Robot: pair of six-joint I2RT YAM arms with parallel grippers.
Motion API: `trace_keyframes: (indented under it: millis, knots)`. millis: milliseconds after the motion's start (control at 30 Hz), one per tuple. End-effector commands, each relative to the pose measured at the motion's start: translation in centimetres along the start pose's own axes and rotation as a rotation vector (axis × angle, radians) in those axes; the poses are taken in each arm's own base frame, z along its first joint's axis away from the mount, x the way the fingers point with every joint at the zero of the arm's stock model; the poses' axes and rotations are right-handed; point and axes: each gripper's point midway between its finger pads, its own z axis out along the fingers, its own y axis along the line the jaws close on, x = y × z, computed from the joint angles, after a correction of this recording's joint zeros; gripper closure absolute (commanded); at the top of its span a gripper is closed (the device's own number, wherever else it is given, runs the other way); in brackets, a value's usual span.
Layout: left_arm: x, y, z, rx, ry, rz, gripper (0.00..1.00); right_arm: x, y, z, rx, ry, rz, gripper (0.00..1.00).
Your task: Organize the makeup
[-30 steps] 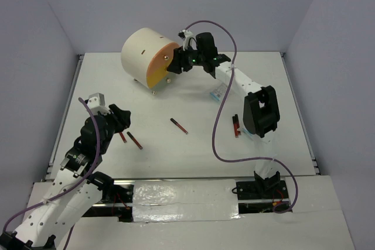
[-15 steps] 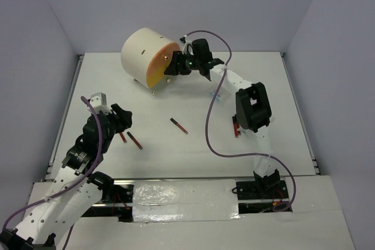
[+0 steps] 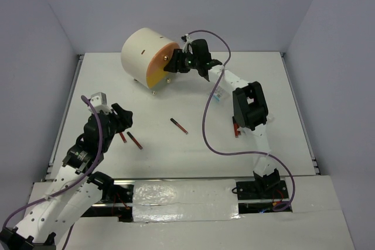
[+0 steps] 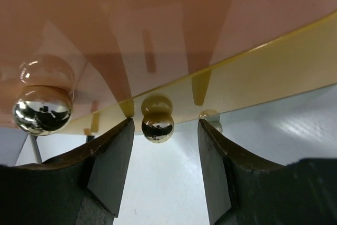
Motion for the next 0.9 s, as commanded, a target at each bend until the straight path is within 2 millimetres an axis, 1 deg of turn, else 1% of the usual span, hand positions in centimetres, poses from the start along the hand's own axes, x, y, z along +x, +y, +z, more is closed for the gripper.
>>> trace_keyframes:
  millis: [0, 133, 367, 433, 633, 867]
  knots:
    - [-2.1, -1.2, -0.3, 0.03, -0.049, -0.043, 0.36, -3.6, 1.5, -0.4, -0.055, -0.111, -0.059, 0.41]
    - [-2.0, -1.3, -0.2, 0.034, -0.048, -0.043, 0.36, -3.7, 1.1, -0.2, -0.056, -0.11, -0.062, 0.43]
    - [-2.0, -1.4, -0.1, 0.037, -0.048, -0.046, 0.36, -3.3, 1.2, 0.0, -0.074, -0.103, -0.059, 0.48]
    - [-1.9, -1.4, -0.1, 0.038, -0.047, -0.05, 0.36, -3.3, 1.5, 0.0, -0.088, -0.103, -0.058, 0.51]
    - [-2.0, -1.5, -0.1, 0.043, -0.051, -0.05, 0.36, -2.6, 1.9, -0.2, -0.119, -0.082, -0.04, 0.5]
    - [-1.9, -1.6, 0.0, 0.048, -0.047, -0.051, 0.36, -2.0, 1.6, -0.2, -0.117, -0.069, -0.031, 0.5]
